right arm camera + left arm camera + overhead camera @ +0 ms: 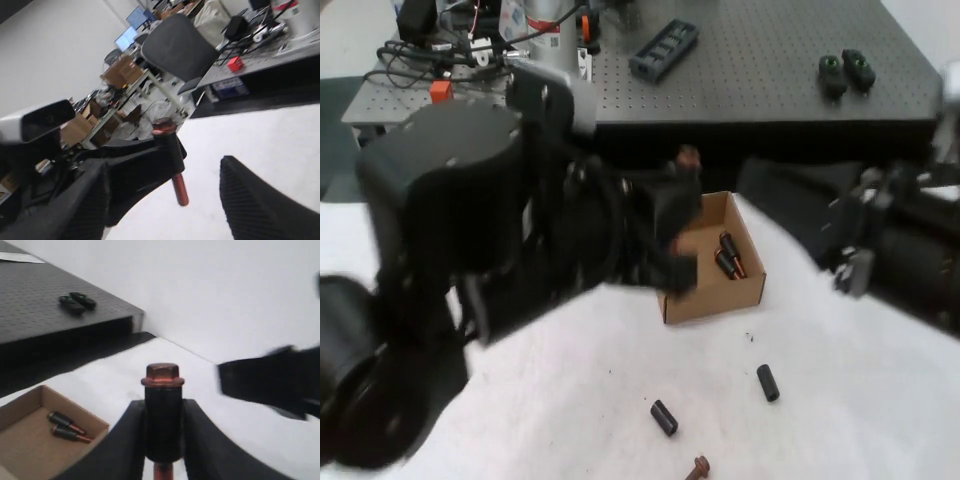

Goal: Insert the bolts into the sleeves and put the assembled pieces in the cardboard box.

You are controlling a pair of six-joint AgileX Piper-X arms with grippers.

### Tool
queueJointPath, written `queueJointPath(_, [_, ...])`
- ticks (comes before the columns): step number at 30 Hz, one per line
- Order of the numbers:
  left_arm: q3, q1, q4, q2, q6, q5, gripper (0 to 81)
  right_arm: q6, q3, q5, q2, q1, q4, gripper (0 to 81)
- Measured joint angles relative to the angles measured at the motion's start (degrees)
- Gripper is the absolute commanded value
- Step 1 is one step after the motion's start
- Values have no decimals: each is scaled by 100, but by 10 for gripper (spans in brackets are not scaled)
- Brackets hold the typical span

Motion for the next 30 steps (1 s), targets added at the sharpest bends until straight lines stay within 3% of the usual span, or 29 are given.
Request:
queueJointPath(7, [-2016,484,1025,2444,-453,-289,7,-216,0,57,-786,-1009,1003,466])
queueJointPath(12, [-4533,570,2650,4512,-438,-225,7,-436,0,144,-1227,-1665,1742,466])
queueJointPath(15, [-5867,570,3679,5598,-428,-104,7,-600,0,164,-1280,-1839,2221,466])
queueJointPath(20, [-6817,570,4387,6306,-431,74,6,-876,0,213,-1301,-2077,2805,466])
queueJointPath(25, [-7026,570,4693,6405,-431,278,6,-1107,0,354,-1147,-2209,3132,466])
queueJointPath(27, [-7050,570,4745,6405,-431,327,50,-1235,0,436,-1023,-2232,3178,466])
queueJointPath(30, [-7062,570,4765,6405,-441,365,179,-1411,0,561,-701,-2244,3192,466])
